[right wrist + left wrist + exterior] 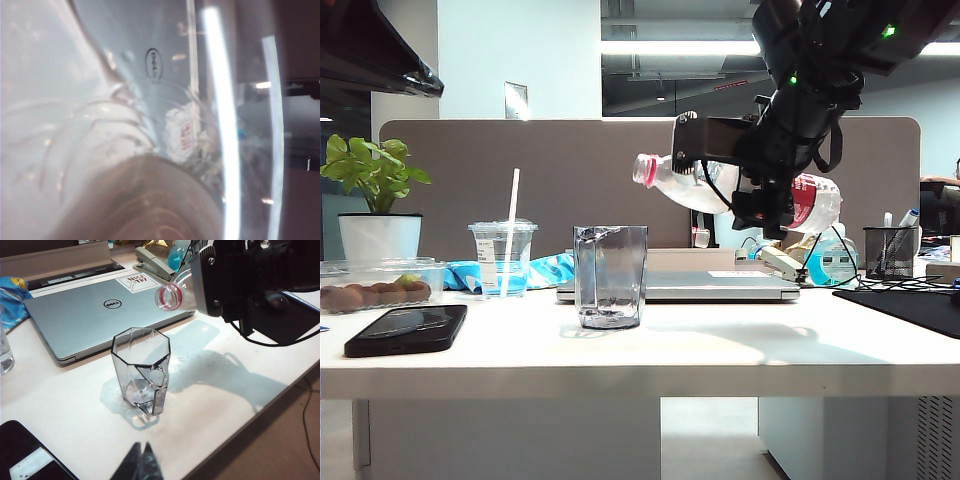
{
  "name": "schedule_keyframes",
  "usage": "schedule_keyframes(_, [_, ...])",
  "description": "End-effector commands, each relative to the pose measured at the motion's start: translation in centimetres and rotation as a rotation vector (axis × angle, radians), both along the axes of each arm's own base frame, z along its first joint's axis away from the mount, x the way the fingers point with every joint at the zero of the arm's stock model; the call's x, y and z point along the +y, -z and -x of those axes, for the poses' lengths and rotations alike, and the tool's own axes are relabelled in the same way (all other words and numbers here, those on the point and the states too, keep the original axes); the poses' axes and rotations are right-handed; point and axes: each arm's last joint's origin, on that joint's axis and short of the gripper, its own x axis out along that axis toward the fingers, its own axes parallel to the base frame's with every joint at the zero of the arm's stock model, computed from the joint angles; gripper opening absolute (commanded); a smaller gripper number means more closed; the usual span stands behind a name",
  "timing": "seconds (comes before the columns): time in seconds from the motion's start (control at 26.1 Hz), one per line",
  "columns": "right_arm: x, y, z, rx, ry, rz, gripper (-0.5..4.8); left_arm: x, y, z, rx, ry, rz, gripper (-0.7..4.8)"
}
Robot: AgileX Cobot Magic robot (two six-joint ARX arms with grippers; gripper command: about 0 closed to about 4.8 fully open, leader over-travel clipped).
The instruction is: Pick up the mineral water bottle on the table and pour water into the mug until it's half full.
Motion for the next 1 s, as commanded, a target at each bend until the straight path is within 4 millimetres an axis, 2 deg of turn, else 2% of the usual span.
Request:
schedule_keyframes(0.04, [0.2,-1.6,-0.4,-0.097,-0.009,-0.005,2.74,0.0,-0.3,0.0,-0.024,0.001,0.009,-0.05])
schedule_keyframes(0.73, [0.6,-4.0,-1.7,-0.210,-0.005,0.122,2.74,0.0,-0.3,0.0,-0.023,0.004,0.010,-0.05])
schedule_keyframes(1.0, [0.6,-4.0,-1.7,-0.226,-0.032,0.195,2.74,0.0,-0.3,0.0,-0.023,0.004,0.010,-0.05])
